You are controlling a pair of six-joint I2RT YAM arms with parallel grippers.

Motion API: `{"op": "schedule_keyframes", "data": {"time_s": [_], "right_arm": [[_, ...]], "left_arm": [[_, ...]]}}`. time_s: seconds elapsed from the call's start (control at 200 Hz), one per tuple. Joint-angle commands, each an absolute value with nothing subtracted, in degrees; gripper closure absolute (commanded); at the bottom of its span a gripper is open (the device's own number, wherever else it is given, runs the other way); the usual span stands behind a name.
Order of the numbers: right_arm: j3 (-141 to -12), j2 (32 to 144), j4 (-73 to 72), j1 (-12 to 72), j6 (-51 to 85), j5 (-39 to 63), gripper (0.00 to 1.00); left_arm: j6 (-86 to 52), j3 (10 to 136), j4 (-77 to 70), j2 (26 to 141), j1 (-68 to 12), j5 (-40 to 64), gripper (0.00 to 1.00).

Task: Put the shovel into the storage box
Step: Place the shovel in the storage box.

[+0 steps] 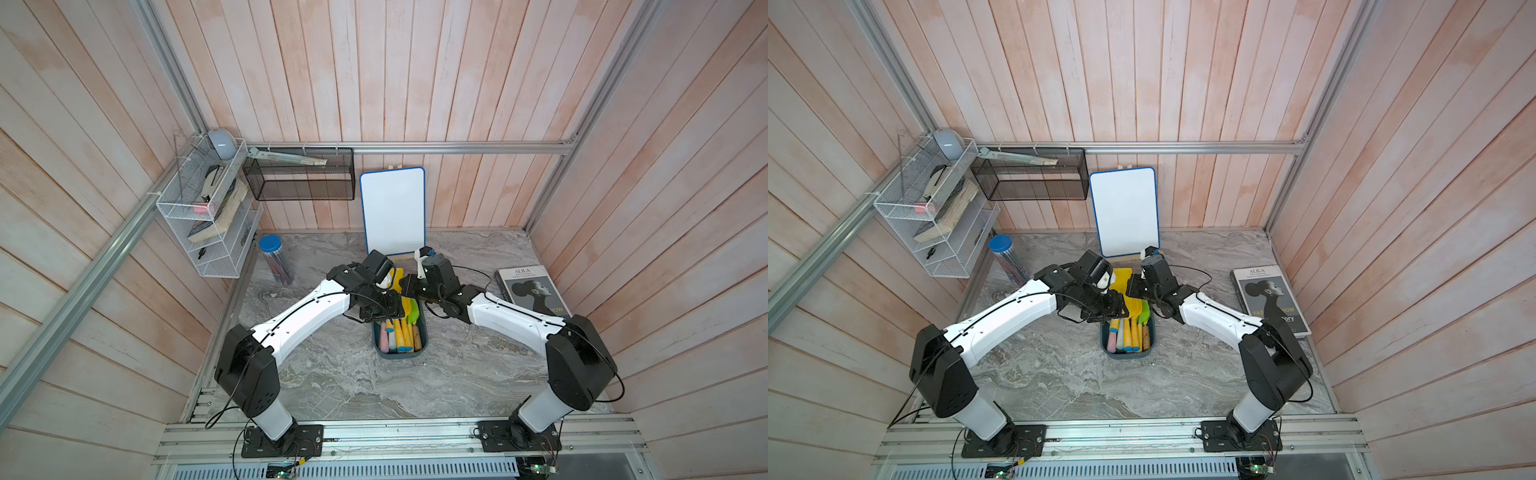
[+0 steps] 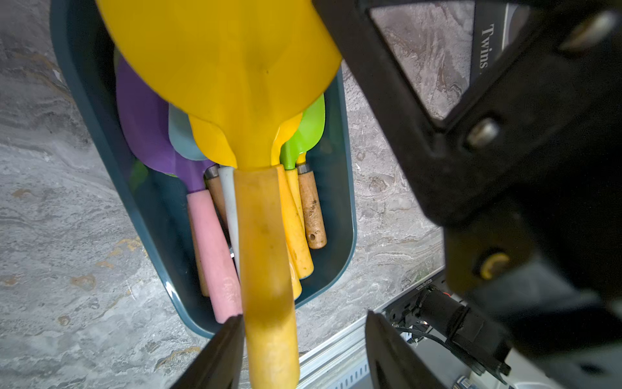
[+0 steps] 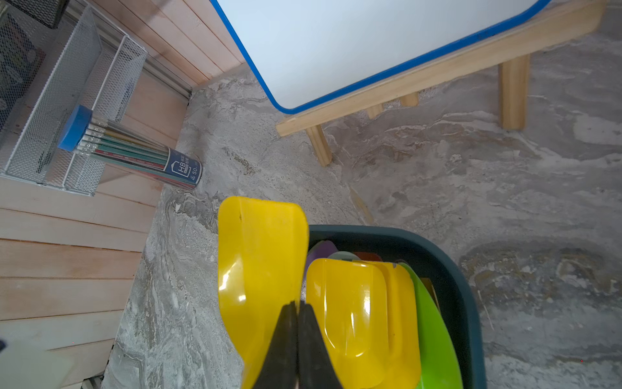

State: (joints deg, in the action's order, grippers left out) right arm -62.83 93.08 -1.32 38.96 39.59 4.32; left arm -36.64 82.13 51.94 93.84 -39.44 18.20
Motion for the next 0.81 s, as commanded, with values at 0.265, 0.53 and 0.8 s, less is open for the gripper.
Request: {"op": "schedule_keyframes", "data": {"time_s": [0.265, 0.53, 0.8], "right_arm": [[-60.9, 96.5, -6.5, 38.4, 34.9, 12.0, 1.00], [-58.4, 98.9, -10.1, 38.4, 35.2, 13.2, 1.00], [-56.7, 101.6, -13.6, 38.0, 36.1, 14.1, 1.00]], "left_arm": [[-35.9, 78.2, 49.2, 86.2, -39.5, 13.2, 0.31], [-35.9, 76.2, 46.6, 83.3, -38.3, 9.8, 0.31], [-36.6, 70.1, 39.7, 78.4, -35.7, 9.9, 0.31]]}}
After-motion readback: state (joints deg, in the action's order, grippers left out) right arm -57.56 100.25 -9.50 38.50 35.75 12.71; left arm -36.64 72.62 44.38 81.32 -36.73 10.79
